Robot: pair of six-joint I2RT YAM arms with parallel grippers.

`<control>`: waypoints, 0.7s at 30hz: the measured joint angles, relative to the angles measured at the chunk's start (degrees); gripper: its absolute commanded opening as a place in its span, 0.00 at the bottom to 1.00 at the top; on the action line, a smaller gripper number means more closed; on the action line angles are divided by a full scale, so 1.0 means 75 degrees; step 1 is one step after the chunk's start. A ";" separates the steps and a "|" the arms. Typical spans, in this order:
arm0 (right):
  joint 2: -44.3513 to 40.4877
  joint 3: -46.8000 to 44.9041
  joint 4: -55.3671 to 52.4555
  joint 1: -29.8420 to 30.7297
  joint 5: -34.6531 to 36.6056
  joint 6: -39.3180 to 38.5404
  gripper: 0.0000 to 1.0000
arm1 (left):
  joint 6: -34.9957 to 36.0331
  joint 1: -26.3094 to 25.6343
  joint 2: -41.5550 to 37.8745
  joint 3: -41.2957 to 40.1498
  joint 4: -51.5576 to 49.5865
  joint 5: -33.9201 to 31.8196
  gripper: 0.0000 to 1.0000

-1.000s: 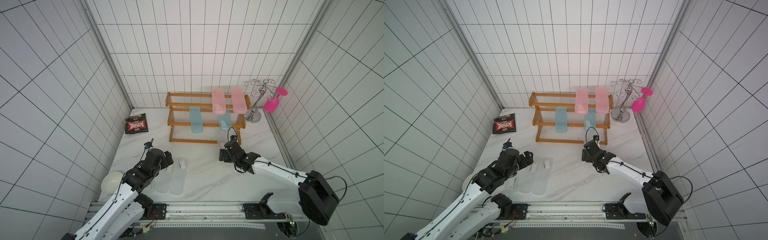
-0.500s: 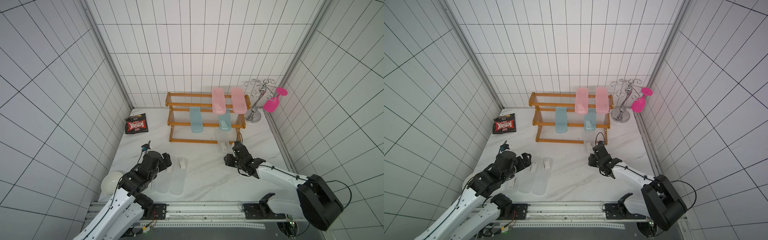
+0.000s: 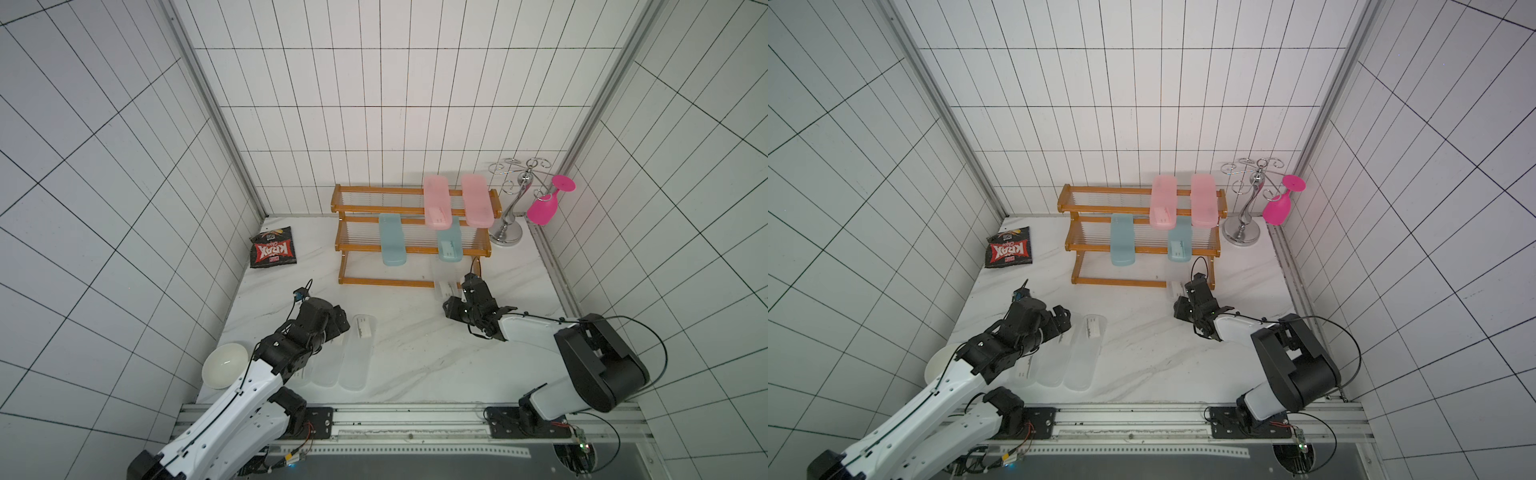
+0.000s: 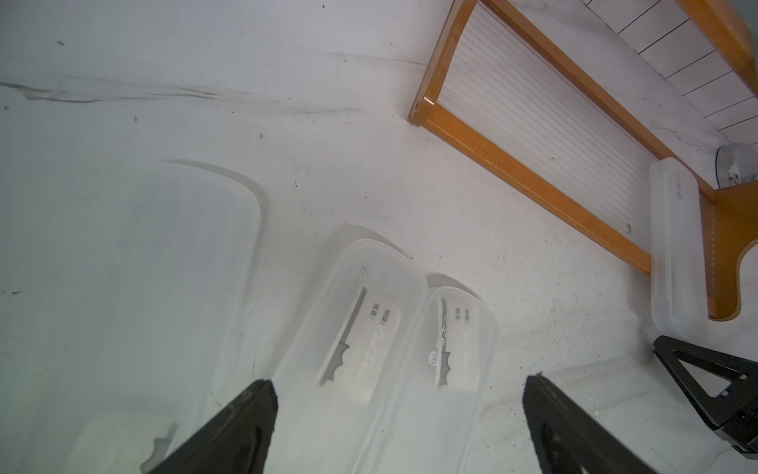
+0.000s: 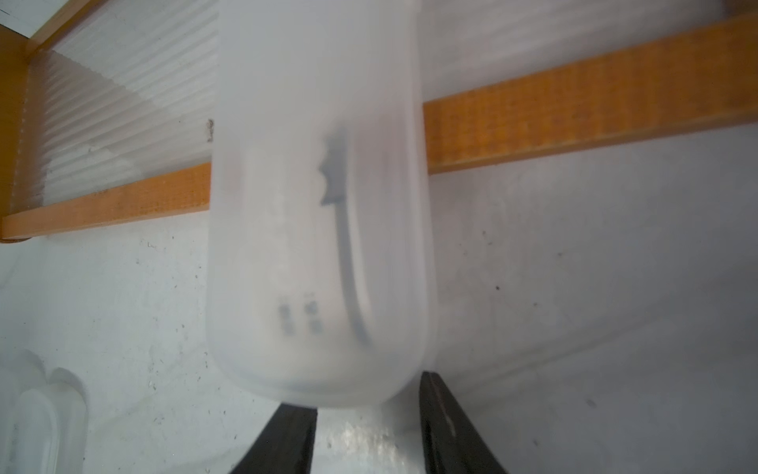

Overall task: Place the pencil cases on the shelf according to color
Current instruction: Place the pencil case on the shelf, then move the pencil case to the center of the board.

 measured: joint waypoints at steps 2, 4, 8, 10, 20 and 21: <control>0.0032 0.0000 0.0087 0.0000 0.0003 0.0009 0.45 | -0.0003 0.0000 0.0020 -0.0044 0.0032 0.0003 0.98; 0.0032 0.0000 0.0111 0.0000 0.0009 0.0029 0.45 | 0.0000 0.0000 0.0020 -0.0093 0.0079 0.0020 0.98; -0.0038 0.0000 0.0070 0.0003 0.0015 0.0038 0.62 | -0.0026 -0.0032 0.0105 -0.0154 0.0131 0.0137 0.98; -0.0198 -0.0003 -0.0102 0.0003 0.0006 0.0015 0.77 | -0.0093 -0.0137 0.0181 -0.0204 0.0160 0.0189 0.98; -0.2256 -0.0516 -0.1708 0.0344 0.0227 0.0169 0.93 | -0.0851 -0.2057 0.0979 -0.0353 0.0367 0.0067 0.98; -0.2556 -0.0627 -0.1874 0.0423 0.0259 0.0216 0.93 | -0.0965 -0.2241 0.1064 -0.0353 0.0385 0.0032 0.98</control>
